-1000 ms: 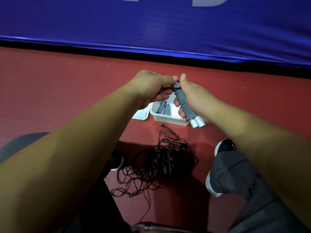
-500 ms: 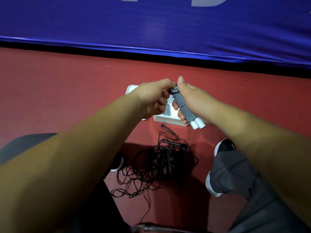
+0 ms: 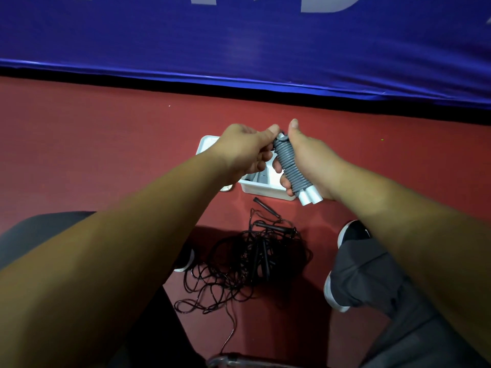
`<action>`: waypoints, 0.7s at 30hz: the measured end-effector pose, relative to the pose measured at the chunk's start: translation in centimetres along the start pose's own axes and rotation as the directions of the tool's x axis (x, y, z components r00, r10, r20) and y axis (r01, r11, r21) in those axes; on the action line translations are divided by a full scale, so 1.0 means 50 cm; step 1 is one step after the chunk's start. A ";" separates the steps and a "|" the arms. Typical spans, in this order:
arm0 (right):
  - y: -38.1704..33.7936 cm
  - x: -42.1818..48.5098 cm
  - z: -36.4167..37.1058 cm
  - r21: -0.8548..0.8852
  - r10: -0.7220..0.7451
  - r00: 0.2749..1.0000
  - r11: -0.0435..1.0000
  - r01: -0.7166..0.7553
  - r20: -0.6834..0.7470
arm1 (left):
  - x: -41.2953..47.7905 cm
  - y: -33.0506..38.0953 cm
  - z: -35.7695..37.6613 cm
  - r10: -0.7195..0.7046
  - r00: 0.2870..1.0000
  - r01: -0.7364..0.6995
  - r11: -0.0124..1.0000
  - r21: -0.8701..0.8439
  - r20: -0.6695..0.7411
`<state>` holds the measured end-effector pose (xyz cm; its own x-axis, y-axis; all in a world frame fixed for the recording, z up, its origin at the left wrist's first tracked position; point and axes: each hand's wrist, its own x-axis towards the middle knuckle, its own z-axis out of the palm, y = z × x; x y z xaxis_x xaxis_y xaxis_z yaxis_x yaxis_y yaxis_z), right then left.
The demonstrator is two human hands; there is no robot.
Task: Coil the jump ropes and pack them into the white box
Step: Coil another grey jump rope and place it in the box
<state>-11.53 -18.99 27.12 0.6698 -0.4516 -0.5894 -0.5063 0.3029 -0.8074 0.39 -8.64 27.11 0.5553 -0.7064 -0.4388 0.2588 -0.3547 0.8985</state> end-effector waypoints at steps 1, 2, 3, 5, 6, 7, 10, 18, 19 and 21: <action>0.001 0.001 -0.002 0.003 0.009 1.000 1.000 -0.009 -0.003 | 0.000 0.000 -0.003 -0.020 0.999 0.021 1.000 -0.022 0.036; 0.001 0.000 -0.004 0.007 0.019 1.000 1.000 -0.019 -0.004 | 0.001 0.001 -0.006 -0.036 0.997 0.040 0.998 -0.058 0.067; 0.001 0.001 -0.005 0.009 0.027 1.000 1.000 -0.027 -0.006 | 0.001 0.001 -0.008 -0.046 0.995 0.055 0.994 -0.096 0.091; 0.000 0.003 -0.008 0.016 0.036 0.999 0.999 -0.035 -0.010 | -0.001 0.002 -0.009 -0.060 0.992 0.076 0.987 -0.139 0.110; 0.000 0.003 -0.008 0.022 0.038 0.999 0.999 -0.038 -0.008 | -0.001 0.002 -0.009 -0.064 0.992 0.080 0.986 -0.144 0.112; 0.000 0.003 -0.007 0.027 0.040 0.999 0.999 -0.040 -0.007 | 0.000 0.002 -0.009 -0.065 0.991 0.081 0.987 -0.140 0.113; 0.002 0.003 -0.004 0.030 0.035 0.999 0.999 -0.035 0.001 | 0.002 -0.003 -0.011 -0.072 0.993 0.078 0.994 -0.073 0.091; 0.009 0.010 -0.006 -0.016 0.000 1.000 1.000 0.000 0.010 | 0.003 -0.002 0.001 -0.115 0.993 0.111 0.985 -0.132 -0.020; 0.011 0.012 -0.006 -0.021 -0.013 1.000 1.000 0.013 0.014 | 0.002 -0.001 0.002 -0.111 0.993 0.106 0.987 -0.124 -0.039; 0.015 0.012 -0.006 -0.028 -0.044 0.999 0.999 0.045 0.019 | 0.001 0.002 0.007 -0.092 0.992 0.086 0.994 -0.072 -0.081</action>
<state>-11.67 -19.29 26.15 0.7018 -0.4482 -0.5536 -0.4911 0.2585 -0.8319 0.17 -8.89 27.17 0.5914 -0.6191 -0.5168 0.3620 -0.3688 0.8561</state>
